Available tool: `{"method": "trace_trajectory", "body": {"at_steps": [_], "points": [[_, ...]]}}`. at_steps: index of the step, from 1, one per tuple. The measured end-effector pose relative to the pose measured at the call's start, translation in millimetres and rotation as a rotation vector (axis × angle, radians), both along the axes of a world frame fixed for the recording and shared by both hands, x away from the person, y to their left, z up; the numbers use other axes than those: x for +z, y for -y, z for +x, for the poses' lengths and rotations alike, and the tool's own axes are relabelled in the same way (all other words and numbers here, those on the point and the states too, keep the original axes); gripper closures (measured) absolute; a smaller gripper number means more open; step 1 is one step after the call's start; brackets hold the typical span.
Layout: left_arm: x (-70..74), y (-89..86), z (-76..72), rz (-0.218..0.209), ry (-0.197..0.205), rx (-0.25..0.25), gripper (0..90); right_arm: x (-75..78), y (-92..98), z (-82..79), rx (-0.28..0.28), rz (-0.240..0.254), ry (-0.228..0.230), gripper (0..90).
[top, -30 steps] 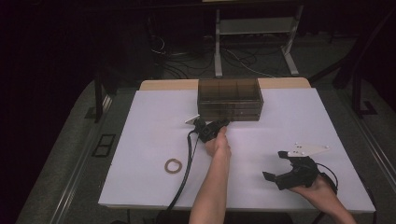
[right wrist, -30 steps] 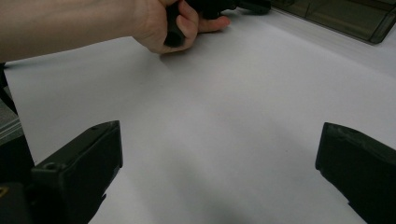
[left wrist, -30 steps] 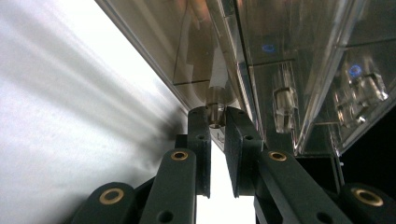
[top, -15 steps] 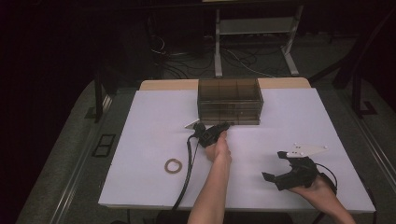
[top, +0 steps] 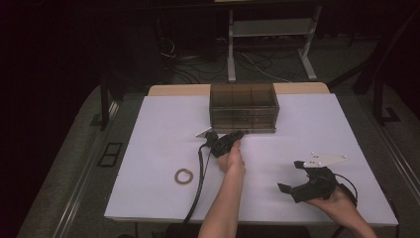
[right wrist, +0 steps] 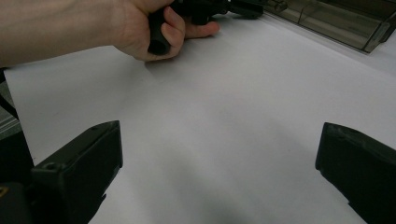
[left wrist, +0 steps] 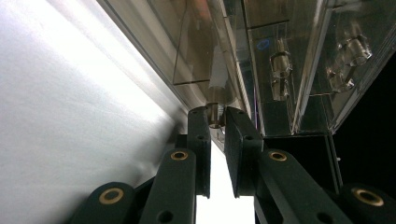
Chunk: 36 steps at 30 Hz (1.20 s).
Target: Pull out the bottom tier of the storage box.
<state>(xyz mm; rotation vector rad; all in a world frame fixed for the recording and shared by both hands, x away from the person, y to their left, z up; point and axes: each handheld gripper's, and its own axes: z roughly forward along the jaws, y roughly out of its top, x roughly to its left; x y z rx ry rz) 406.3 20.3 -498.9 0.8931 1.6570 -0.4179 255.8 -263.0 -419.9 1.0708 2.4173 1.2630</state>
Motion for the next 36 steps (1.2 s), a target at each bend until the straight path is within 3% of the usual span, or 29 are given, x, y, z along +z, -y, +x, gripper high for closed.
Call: {"method": "trace_trajectory", "body": {"at_steps": [10, 12, 13, 14, 24, 26, 27, 32, 36], "points": [[4.1, -0.2, -1.0, 0.048, 0.007, -0.023, 78.8, -0.3, -0.3, 0.4, 0.002, -0.005, 0.002, 0.1], [6.5, -0.7, -1.6, 0.074, 0.012, -0.035, 77.1, -0.4, -0.3, 0.5, 0.001, -0.006, 0.000, 0.1], [10.0, -1.9, -2.7, 0.122, 0.032, -0.051, 75.2, -0.5, -0.4, 0.5, 0.001, -0.007, 0.001, 0.1], [11.6, -2.8, -3.3, 0.139, 0.036, -0.061, 74.4, -0.5, -0.6, 0.3, 0.001, -0.007, 0.001, 0.1], [26.9, -6.3, -8.2, 0.225, 0.074, -0.126, 71.1, -0.7, -1.4, 0.2, 0.001, -0.007, -0.001, 0.1], [31.6, -4.0, -8.9, 0.276, 0.093, -0.171, 71.2, -0.6, -1.5, 0.0, 0.001, -0.007, 0.000, 0.1], [31.6, -4.0, -8.9, 0.276, 0.093, -0.171, 71.2, -0.6, -1.5, 0.0, 0.001, -0.007, 0.000, 0.1], [39.9, -4.5, -7.7, 0.362, 0.132, -0.233, 71.1, -1.0, -2.2, 0.1, 0.005, -0.011, 0.001, 0.1], [51.0, -4.1, -5.4, 0.463, 0.196, -0.306, 68.4, -0.8, -1.7, 0.0, 0.002, -0.010, -0.001, 0.1]]}}
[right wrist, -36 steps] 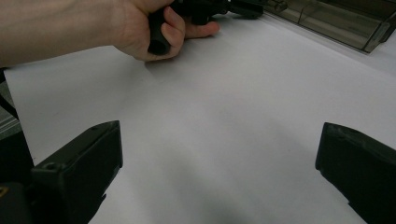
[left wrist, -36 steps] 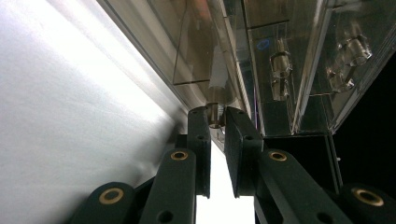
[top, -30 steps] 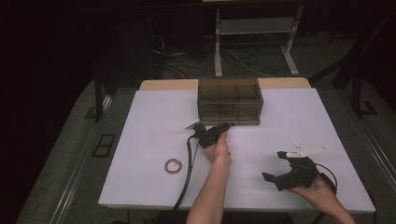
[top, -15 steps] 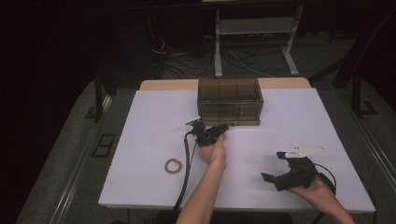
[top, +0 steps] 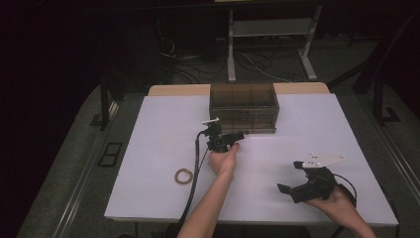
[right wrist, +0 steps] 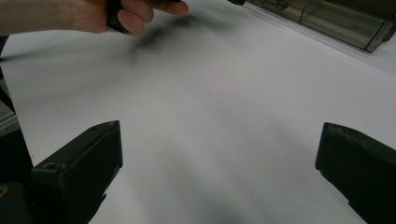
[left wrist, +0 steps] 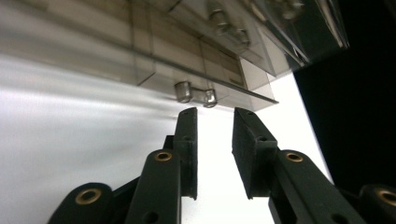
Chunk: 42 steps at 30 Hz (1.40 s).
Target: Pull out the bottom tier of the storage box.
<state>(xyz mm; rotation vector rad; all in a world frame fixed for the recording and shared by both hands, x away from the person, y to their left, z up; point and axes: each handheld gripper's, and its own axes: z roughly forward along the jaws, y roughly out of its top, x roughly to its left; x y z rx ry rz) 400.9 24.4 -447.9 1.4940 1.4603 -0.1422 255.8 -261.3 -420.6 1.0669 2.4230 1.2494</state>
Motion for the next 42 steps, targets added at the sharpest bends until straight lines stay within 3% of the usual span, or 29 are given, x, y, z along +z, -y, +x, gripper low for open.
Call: {"method": "trace_trajectory", "body": {"at_steps": [3, 10, 11, 12, 17, 20, 21, 22, 23, 24, 25, 26, 27, 28, 30, 35, 38, 39, 42], "points": [[10.1, 2.3, 1.4, 0.109, 0.060, -0.071, 65.6, 0.0, 0.1, -0.1, 0.000, 0.000, 0.001, 0.1], [25.7, 4.6, 4.5, 0.239, 0.148, -0.194, 54.6, 0.0, 0.9, -0.1, -0.004, 0.001, -0.001, 0.1], [29.4, 5.8, 6.3, 0.283, 0.176, -0.234, 50.2, 0.0, 0.8, 0.0, -0.005, 0.001, -0.002, 0.1], [29.4, 5.8, 6.3, 0.283, 0.176, -0.234, 48.9, 0.0, 0.8, 0.0, -0.005, 0.001, -0.002, 0.1], [40.6, 1.9, 15.8, 0.314, 0.209, -0.335, 37.9, -0.1, 0.9, 0.0, -0.006, -0.001, -0.002, 0.1], [44.9, 1.8, 17.7, 0.319, 0.230, -0.362, 33.1, -0.1, 1.6, 0.2, -0.006, 0.000, -0.004, 0.1], [49.7, -0.2, 19.5, 0.344, 0.253, -0.413, 28.0, -0.2, 2.2, 0.7, -0.006, -0.003, -0.003, 0.1], [49.7, -0.2, 19.5, 0.344, 0.253, -0.413, 26.7, -0.2, 2.2, 0.7, -0.006, -0.003, -0.003, 0.1], [54.2, -0.8, 20.7, 0.387, 0.280, -0.465, 24.8, -0.2, 2.3, 0.7, -0.006, -0.003, -0.002, 0.1], [54.2, -0.8, 20.7, 0.387, 0.280, -0.465, 23.7, -0.2, 2.3, 0.7, -0.006, -0.003, -0.002, 0.1], [57.9, 0.4, 21.0, 0.428, 0.309, -0.506, 23.6, -0.3, 2.0, 0.8, -0.006, -0.004, -0.002, 0.1], [57.9, 0.4, 21.0, 0.428, 0.309, -0.506, 23.6, -0.3, 2.0, 0.8, -0.006, -0.004, -0.002, 0.1], [60.0, 3.8, 21.7, 0.478, 0.323, -0.561, 23.6, -0.7, 1.6, 0.7, -0.006, -0.006, -0.001, 0.1], [60.0, 3.8, 21.7, 0.478, 0.323, -0.561, 23.6, -0.7, 1.6, 0.7, -0.006, -0.006, -0.001, 0.1], [60.3, 7.5, 21.9, 0.520, 0.337, -0.617, 23.6, -0.6, 1.8, 0.6, -0.006, -0.006, -0.001, 0.1], [65.7, 9.6, 27.9, 0.557, 0.372, -0.723, 23.1, -0.7, 2.5, 0.9, -0.009, -0.007, -0.003, 0.1], [66.7, 11.7, 29.1, 0.557, 0.372, -0.737, 21.2, -0.7, 2.6, 0.8, -0.007, -0.006, -0.003, 0.1], [68.1, 11.2, 31.4, 0.577, 0.376, -0.771, 21.2, -0.7, 2.6, 0.8, -0.007, -0.007, -0.003, 0.1], [69.2, 12.6, 33.7, 0.610, 0.381, -0.789, 20.6, -0.8, 2.8, 1.1, -0.007, -0.008, -0.003, 0.1]]}}
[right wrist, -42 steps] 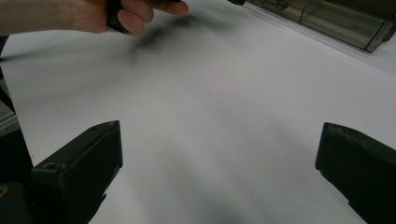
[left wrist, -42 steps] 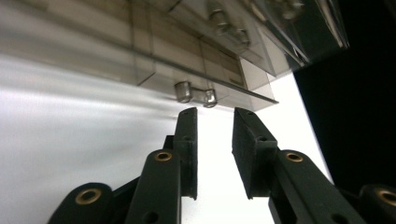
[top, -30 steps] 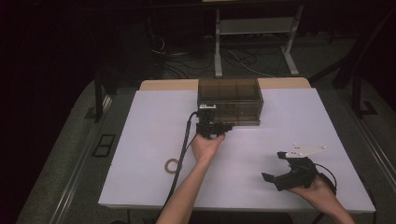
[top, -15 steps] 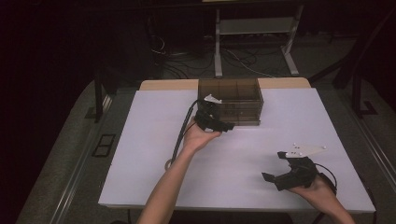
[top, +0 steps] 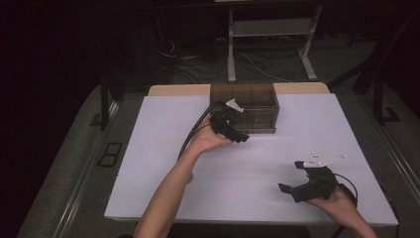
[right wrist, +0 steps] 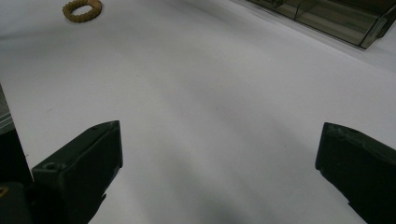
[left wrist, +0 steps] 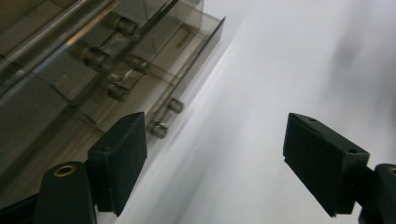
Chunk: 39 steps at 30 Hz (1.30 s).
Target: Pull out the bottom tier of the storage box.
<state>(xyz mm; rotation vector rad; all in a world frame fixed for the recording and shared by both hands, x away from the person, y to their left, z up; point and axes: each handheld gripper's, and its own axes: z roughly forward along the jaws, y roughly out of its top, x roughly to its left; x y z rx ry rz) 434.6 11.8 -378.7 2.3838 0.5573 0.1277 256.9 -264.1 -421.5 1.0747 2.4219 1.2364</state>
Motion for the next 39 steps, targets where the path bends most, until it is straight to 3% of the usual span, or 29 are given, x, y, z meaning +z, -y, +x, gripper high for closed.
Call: {"method": "trace_trajectory", "body": {"at_steps": [8, 13, 16, 20, 28, 31, 38, 39], "points": [[-2.9, 3.2, 10.1, 0.052, 0.049, -0.067, 21.3, 0.1, 0.2, 0.2, -0.002, -0.001, 0.002, 0.1], [-3.7, 4.7, 13.8, 0.070, 0.065, -0.097, 24.2, 0.2, 1.4, 0.6, -0.005, 0.003, 0.002, 0.1], [-3.9, 6.2, 15.7, 0.050, 0.061, -0.115, 24.6, 0.1, 1.2, 0.5, -0.004, 0.002, -0.001, 0.1], [-3.8, 10.7, 18.7, 0.080, 0.070, -0.146, 26.6, -0.1, 0.7, 0.4, -0.003, -0.002, 0.001, 0.1], [-9.7, 19.3, 23.8, 0.107, 0.096, -0.192, 36.3, -0.1, 1.4, 0.3, -0.004, -0.001, -0.001, 0.1], [-11.6, 20.7, 25.8, 0.135, 0.110, -0.212, 40.1, -0.2, 1.5, 0.3, -0.004, -0.002, 0.000, 0.1], [-19.1, 27.4, 26.3, 0.119, 0.122, -0.220, 45.3, -0.8, 1.4, 0.8, -0.003, -0.007, -0.001, 0.1], [-20.2, 28.1, 27.2, 0.144, 0.124, -0.233, 45.9, -0.8, 1.4, 0.7, -0.002, -0.008, 0.000, 0.1]]}}
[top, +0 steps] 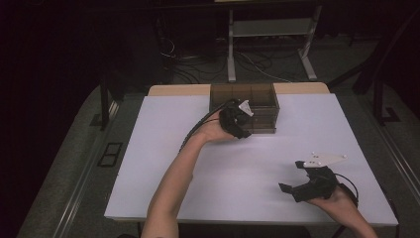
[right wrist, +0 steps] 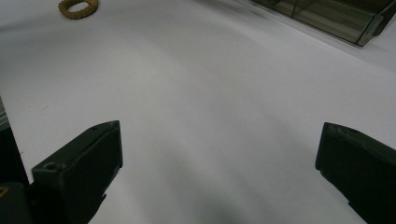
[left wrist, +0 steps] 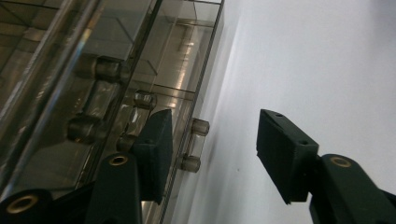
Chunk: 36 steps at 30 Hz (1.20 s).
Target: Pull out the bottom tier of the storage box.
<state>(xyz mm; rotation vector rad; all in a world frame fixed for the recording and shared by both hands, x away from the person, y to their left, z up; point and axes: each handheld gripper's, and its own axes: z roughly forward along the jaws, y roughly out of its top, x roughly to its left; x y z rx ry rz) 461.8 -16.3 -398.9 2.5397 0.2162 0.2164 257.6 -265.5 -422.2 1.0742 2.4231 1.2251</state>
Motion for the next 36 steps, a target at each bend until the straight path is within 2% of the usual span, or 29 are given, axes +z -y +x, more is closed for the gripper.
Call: {"method": "trace_trajectory", "body": {"at_steps": [2, 7, 15, 16, 21, 23, 26, 29, 36], "points": [[-5.2, 1.7, 1.6, 0.021, 0.007, -0.002, 49.1, 0.3, -0.3, -0.4, 0.002, -0.002, -0.001, 0.1], [-10.0, 2.2, 5.5, 0.043, 0.005, -0.008, 52.7, 0.1, -0.9, -0.3, 0.006, -0.003, -0.003, 0.1], [-12.8, 1.3, 9.2, 0.034, 0.015, -0.007, 62.1, -0.4, -1.6, 0.3, 0.010, -0.008, -0.003, 0.1], [-13.3, 1.0, 9.6, 0.023, 0.013, 0.000, 65.1, -0.2, -1.7, 0.1, 0.011, -0.007, -0.003, 0.1], [-14.9, -0.7, 12.8, 0.026, 0.015, -0.006, 69.2, -0.4, -2.1, 0.2, 0.015, -0.008, -0.001, 0.1], [-15.7, -1.3, 13.9, 0.010, 0.013, -0.002, 73.1, -0.5, -2.4, 0.3, 0.017, -0.009, -0.003, 0.1], [-16.3, -3.2, 16.7, 0.012, 0.012, -0.006, 75.7, -0.8, -2.8, 0.9, 0.017, -0.011, -0.003, 0.1], [-17.9, -4.0, 18.0, -0.011, 0.006, 0.000, 77.8, -1.0, -2.8, 1.4, 0.018, -0.010, -0.003, 0.1], [-18.4, -4.7, 18.3, -0.010, -0.003, -0.006, 81.4, -0.6, -2.2, 1.2, 0.017, -0.009, -0.002, 0.1]]}}
